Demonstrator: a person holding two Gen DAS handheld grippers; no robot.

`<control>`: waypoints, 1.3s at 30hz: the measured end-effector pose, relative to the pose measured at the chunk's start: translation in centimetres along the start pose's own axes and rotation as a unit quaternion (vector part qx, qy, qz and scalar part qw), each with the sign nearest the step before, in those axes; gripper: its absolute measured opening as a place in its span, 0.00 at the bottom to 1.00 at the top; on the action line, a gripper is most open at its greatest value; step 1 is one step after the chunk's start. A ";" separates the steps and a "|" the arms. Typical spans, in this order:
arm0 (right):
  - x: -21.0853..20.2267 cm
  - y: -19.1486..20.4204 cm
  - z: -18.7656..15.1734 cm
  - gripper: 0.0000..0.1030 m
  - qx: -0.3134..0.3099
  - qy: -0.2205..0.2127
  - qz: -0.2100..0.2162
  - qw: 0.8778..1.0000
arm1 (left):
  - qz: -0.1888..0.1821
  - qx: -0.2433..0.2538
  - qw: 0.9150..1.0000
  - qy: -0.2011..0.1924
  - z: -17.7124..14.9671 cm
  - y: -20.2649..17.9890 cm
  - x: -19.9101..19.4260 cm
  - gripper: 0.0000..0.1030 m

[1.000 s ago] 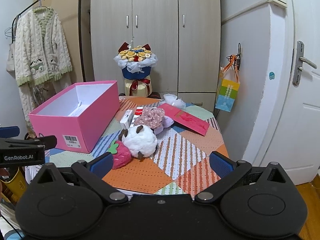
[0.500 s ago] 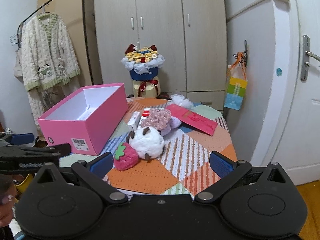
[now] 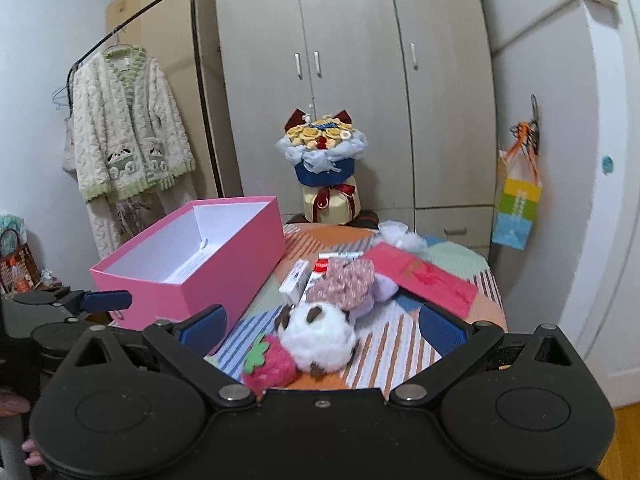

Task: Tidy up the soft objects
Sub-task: 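Grasp the pink floral cloth with the right tool while the left grasps the strawberry plush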

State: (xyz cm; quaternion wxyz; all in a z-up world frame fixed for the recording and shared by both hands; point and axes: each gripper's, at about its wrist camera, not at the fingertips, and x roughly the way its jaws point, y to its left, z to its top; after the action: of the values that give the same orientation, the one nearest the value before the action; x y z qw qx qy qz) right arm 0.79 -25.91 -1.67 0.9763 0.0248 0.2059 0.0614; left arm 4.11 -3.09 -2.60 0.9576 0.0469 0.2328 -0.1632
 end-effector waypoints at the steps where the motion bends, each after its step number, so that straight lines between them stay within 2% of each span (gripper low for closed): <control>1: 0.7 -0.1 0.3 1.00 -0.010 0.001 0.001 1.000 | -0.003 0.003 1.000 -0.002 0.1 -0.2 0.4 1.00; 4: 2.6 -0.5 0.9 1.00 -0.030 0.011 0.009 0.999 | -0.025 0.011 1.000 0.000 0.0 -1.0 1.9 1.00; 8: 6.2 -1.9 1.5 1.00 -0.016 0.040 0.043 0.998 | -0.067 0.020 0.997 0.019 -0.8 -2.0 4.4 0.98; 14: 11.6 -3.1 1.7 0.97 -0.013 0.078 0.056 0.995 | -0.086 0.043 0.995 0.034 -2.1 -2.9 7.3 0.96; 20: 16.0 -3.7 1.8 0.92 -0.010 0.098 0.068 0.993 | -0.087 0.058 0.994 0.010 -3.4 -2.6 8.3 0.94; 25: 18.3 -3.4 1.5 0.89 -0.025 0.097 0.057 0.993 | -0.107 0.046 0.992 0.043 -3.9 -2.1 9.9 0.94; 26: 18.7 -3.3 1.4 0.85 -0.025 0.097 0.057 0.993 | -0.110 0.048 0.992 0.049 -4.1 -2.2 10.2 0.93; 27: 19.2 -3.3 1.2 0.75 -0.023 0.103 0.059 0.993 | -0.110 0.050 0.991 0.053 -4.2 -2.3 10.5 0.90; 28: 19.5 -3.5 1.0 0.71 -0.018 0.108 0.063 0.992 | -0.110 0.054 0.991 0.058 -4.3 -2.4 10.6 0.82; 29: 19.7 -3.6 0.9 0.62 -0.008 0.113 0.070 0.991 | -0.109 0.058 0.990 0.066 -4.5 -2.6 10.9 0.70; 30: 19.8 -3.6 0.7 0.55 -0.003 0.116 0.078 0.990 | -0.109 0.059 0.989 0.075 -4.6 -2.7 11.1 0.65; 31: 19.7 -3.6 0.5 0.54 -0.004 0.112 0.073 0.991 | -0.106 0.058 0.990 0.079 -4.7 -2.8 11.2 0.60; 32: 19.6 -3.5 0.4 0.45 -0.008 0.107 0.068 0.992 | -0.099 0.058 0.991 0.073 -4.8 -2.9 11.1 0.51; 33: 19.4 -3.5 0.3 0.34 -0.011 0.102 0.067 0.992 | -0.095 0.060 0.991 0.070 -4.8 -3.0 10.9 0.48; 35: 19.1 -3.7 0.3 0.22 -0.007 0.097 0.074 0.993 | -0.100 0.055 0.991 0.070 -4.9 -2.8 10.8 0.45; 39: 18.5 -3.4 0.3 0.15 -0.022 0.081 0.070 0.994 | -0.103 0.044 0.991 0.071 -4.6 -2.2 10.8 0.43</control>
State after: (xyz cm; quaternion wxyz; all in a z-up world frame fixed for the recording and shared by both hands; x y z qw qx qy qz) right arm 18.07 -26.93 -9.05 0.9499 0.0126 0.2810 0.1363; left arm 10.45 -7.56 -11.71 0.9137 0.0764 0.2959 -0.2678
